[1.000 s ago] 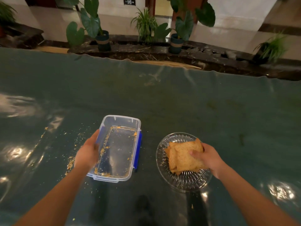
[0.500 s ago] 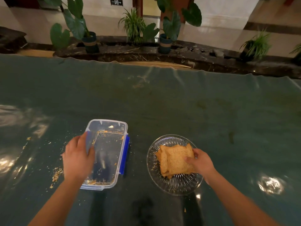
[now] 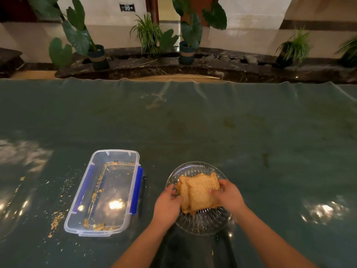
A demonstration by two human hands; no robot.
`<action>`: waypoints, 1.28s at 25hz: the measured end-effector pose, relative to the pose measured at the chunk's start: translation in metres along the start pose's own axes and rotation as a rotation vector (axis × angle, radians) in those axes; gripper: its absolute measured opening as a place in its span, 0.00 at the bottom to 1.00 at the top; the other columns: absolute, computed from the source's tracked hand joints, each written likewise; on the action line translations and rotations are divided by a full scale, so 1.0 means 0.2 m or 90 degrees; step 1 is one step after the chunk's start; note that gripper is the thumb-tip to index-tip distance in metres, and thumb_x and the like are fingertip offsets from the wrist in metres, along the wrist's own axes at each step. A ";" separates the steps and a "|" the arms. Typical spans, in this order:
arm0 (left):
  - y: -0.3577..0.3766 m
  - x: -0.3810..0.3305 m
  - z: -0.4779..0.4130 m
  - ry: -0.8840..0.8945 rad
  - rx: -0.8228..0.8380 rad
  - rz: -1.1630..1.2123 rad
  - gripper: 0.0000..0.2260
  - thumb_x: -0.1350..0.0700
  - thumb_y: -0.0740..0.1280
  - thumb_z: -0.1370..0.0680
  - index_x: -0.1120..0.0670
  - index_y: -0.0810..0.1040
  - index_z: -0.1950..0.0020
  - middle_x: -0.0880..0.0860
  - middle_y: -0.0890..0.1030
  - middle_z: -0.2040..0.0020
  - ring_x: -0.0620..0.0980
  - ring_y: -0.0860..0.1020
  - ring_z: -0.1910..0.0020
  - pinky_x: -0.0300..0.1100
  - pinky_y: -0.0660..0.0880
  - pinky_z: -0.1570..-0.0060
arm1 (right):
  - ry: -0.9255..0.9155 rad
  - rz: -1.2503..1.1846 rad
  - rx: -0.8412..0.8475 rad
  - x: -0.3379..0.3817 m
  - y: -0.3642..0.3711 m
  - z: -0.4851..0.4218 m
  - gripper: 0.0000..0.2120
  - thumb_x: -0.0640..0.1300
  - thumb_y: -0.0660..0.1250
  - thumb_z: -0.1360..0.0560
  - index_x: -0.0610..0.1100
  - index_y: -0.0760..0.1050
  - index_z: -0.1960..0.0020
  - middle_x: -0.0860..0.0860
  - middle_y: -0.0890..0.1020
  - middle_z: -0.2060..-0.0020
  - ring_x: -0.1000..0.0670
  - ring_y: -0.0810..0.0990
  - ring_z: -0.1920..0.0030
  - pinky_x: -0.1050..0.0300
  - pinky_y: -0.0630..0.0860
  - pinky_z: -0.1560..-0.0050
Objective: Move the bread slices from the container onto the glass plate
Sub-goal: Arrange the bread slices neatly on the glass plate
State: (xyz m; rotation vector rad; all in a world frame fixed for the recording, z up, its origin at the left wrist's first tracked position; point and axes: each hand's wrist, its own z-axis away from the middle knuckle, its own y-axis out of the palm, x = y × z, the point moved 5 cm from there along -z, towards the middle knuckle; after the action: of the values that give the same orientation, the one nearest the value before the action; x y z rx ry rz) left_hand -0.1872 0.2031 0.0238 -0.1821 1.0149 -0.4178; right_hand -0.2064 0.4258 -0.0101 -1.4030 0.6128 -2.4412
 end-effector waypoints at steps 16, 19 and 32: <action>0.10 0.04 -0.02 -0.098 -0.049 0.324 0.18 0.62 0.63 0.23 0.48 0.78 0.35 0.46 0.83 0.44 0.45 0.80 0.45 0.39 0.79 0.56 | -0.019 -0.106 -0.046 -0.11 0.08 0.10 0.23 0.48 0.77 0.33 0.51 0.74 0.41 0.56 0.82 0.50 0.54 0.81 0.49 0.50 0.81 0.51; 0.10 0.07 0.02 -0.093 -0.074 0.349 0.19 0.64 0.64 0.23 0.45 0.78 0.37 0.44 0.84 0.45 0.41 0.80 0.46 0.34 0.77 0.61 | -0.023 -0.134 -0.065 -0.15 0.09 0.15 0.23 0.45 0.78 0.33 0.52 0.74 0.42 0.57 0.81 0.50 0.55 0.81 0.49 0.56 0.80 0.53; 0.14 0.14 0.04 -0.112 -0.041 0.350 0.17 0.64 0.65 0.26 0.41 0.83 0.55 0.44 0.86 0.55 0.41 0.83 0.56 0.36 0.78 0.63 | 0.010 -0.115 -0.046 -0.18 0.10 0.16 0.27 0.50 0.76 0.32 0.51 0.72 0.36 0.55 0.81 0.47 0.52 0.80 0.49 0.51 0.81 0.52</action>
State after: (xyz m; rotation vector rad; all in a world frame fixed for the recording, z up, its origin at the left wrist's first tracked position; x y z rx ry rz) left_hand -0.1602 0.2174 -0.0032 0.0073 0.8629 0.1292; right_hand -0.1606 0.4159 -0.0317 -1.5296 0.6067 -2.5959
